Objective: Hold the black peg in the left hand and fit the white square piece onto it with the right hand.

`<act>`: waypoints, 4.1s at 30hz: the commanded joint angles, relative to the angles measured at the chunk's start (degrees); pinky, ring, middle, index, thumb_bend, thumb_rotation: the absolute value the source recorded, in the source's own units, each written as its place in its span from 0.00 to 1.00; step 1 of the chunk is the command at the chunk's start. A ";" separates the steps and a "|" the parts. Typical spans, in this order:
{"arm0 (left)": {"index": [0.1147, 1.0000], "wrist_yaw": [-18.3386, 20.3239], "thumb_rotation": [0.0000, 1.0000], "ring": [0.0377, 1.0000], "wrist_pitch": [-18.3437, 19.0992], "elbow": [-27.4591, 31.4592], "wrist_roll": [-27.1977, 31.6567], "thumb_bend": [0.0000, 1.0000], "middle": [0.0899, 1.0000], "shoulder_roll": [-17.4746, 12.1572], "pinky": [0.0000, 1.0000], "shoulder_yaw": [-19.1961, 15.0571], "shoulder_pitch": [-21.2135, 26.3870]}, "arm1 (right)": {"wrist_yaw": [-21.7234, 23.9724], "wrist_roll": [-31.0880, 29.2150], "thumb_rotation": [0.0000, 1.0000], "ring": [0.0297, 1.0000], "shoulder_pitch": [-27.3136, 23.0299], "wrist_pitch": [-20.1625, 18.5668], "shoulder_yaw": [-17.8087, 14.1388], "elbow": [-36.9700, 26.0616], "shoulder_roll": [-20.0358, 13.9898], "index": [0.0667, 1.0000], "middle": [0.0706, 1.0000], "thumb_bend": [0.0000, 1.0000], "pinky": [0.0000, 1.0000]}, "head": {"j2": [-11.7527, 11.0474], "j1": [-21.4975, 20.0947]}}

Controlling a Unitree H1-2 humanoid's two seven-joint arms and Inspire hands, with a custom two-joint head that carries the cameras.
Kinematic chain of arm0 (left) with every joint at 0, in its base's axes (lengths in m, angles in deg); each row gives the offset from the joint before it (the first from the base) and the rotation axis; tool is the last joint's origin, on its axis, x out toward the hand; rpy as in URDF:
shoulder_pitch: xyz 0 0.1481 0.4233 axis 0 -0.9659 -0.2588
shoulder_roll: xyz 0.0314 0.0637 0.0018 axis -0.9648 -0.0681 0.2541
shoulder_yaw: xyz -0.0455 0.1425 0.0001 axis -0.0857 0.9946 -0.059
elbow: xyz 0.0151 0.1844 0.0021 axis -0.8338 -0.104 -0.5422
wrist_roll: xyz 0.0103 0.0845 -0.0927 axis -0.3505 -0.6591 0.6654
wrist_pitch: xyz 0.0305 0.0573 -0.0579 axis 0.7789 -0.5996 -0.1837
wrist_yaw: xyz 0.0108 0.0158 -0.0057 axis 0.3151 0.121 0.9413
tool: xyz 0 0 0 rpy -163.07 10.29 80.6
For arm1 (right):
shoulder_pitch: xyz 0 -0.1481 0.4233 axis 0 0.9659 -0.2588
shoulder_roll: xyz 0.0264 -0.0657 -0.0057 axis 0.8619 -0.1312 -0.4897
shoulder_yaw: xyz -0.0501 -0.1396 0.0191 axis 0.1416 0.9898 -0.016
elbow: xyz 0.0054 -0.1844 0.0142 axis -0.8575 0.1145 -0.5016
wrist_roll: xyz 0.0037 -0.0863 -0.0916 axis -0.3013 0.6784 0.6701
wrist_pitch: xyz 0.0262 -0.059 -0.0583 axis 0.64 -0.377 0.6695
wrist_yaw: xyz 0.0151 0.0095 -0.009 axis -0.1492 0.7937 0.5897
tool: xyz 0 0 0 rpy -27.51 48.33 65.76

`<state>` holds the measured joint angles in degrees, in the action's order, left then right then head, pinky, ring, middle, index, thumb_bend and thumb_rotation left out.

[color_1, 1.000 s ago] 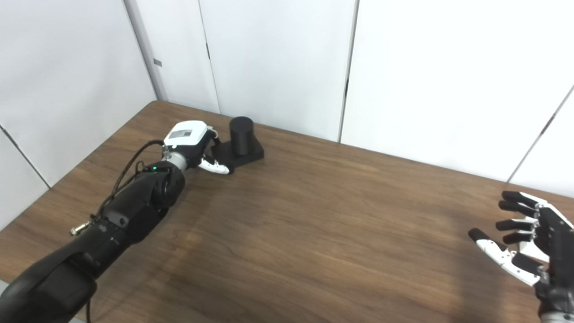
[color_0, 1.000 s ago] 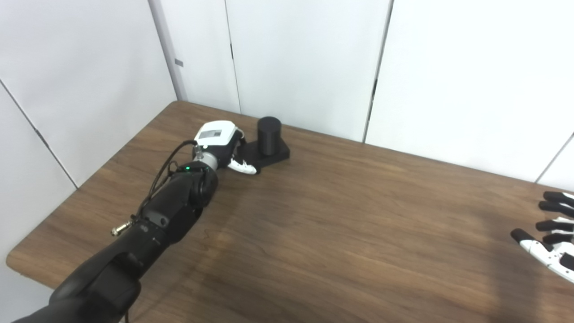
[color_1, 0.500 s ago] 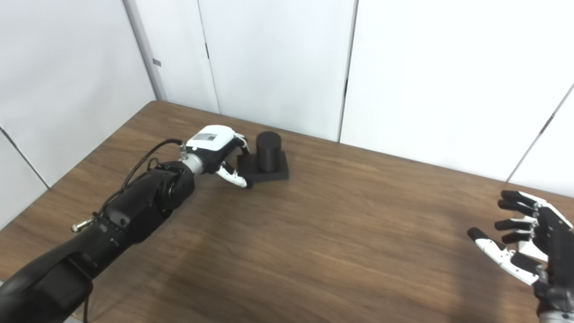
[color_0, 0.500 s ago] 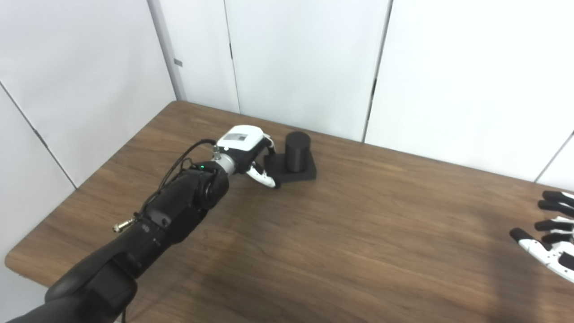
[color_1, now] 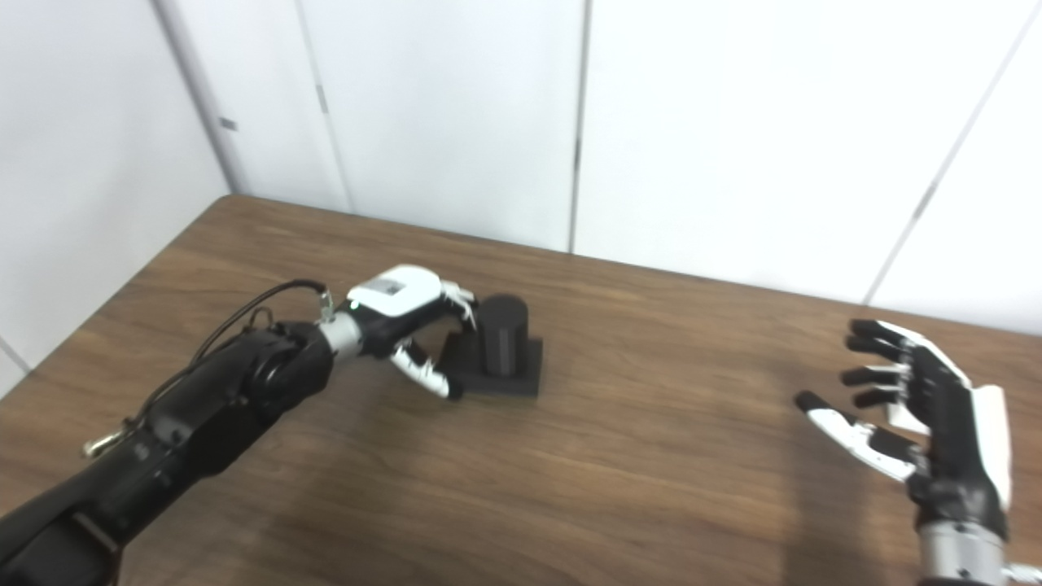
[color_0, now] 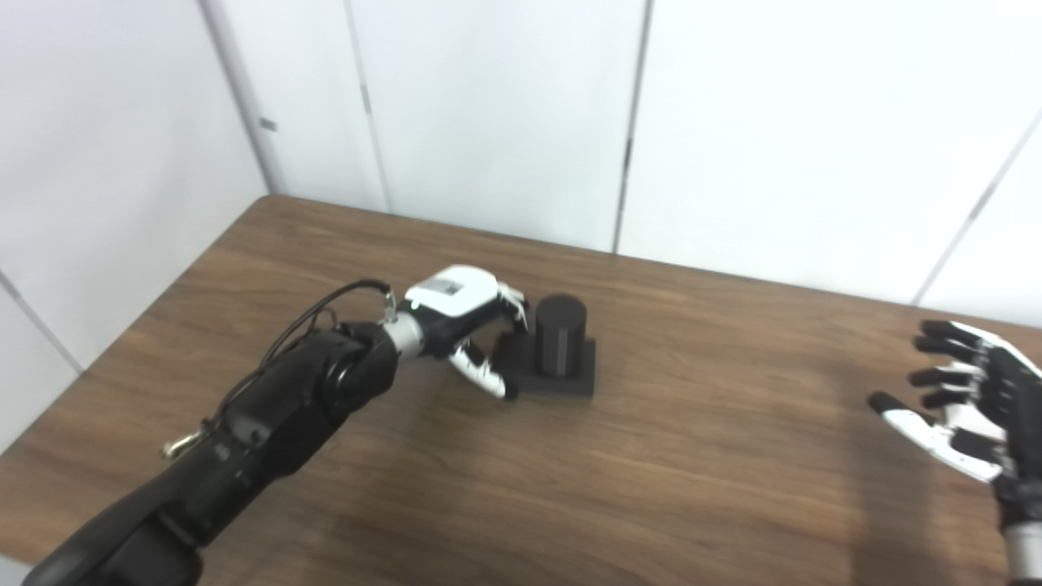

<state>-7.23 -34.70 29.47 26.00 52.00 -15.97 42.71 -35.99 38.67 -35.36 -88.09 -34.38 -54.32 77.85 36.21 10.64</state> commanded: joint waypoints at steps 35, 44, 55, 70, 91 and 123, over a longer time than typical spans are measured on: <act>0.43 0.20 0.08 0.88 -12.40 -3.13 -21.47 0.52 0.85 5.82 0.85 17.91 2.99 | -1.52 3.50 0.00 0.56 -3.93 7.59 -0.28 1.71 -3.08 0.68 0.66 0.57 0.46 | 1.29 -16.05; 0.43 -2.99 0.08 0.86 -13.88 -4.24 -19.80 0.52 0.84 4.07 0.82 16.27 1.48 | 6.21 5.53 0.00 0.61 -7.46 3.65 0.25 -0.78 -12.53 0.70 0.72 0.65 0.50 | -1.18 -23.14; 0.43 -3.54 0.08 0.88 -13.91 -3.75 -18.93 0.52 0.86 2.52 0.83 15.83 0.36 | 21.46 15.78 0.02 0.72 -14.99 -5.25 4.50 -2.50 -26.60 0.74 0.78 0.76 0.57 | -2.49 -27.97; 0.43 -6.34 0.07 0.85 -15.97 -5.15 -18.83 0.52 0.82 1.44 0.81 15.72 0.10 | 37.86 30.70 0.09 0.92 -23.39 -9.28 15.99 6.15 -34.11 0.84 0.93 0.91 0.83 | -3.90 -31.19; 0.43 -7.34 0.07 0.85 -16.25 -4.63 -18.23 0.52 0.82 0.59 0.80 15.65 -0.40 | 35.70 34.11 0.10 0.92 -28.24 -7.40 18.85 19.74 -29.91 0.87 0.93 0.88 0.85 | -3.54 -30.96; 0.43 -7.00 0.07 0.85 -16.12 -3.02 -17.75 0.52 0.81 -0.03 0.79 15.40 -1.26 | 30.58 33.55 0.21 0.85 -34.57 -4.21 23.65 36.83 -27.10 0.76 0.86 0.75 0.75 | -2.71 -30.07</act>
<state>-20.11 -49.51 28.29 12.68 54.05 -4.03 45.87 -4.12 72.28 -66.59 -93.15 -10.65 -17.67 51.28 33.49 -19.42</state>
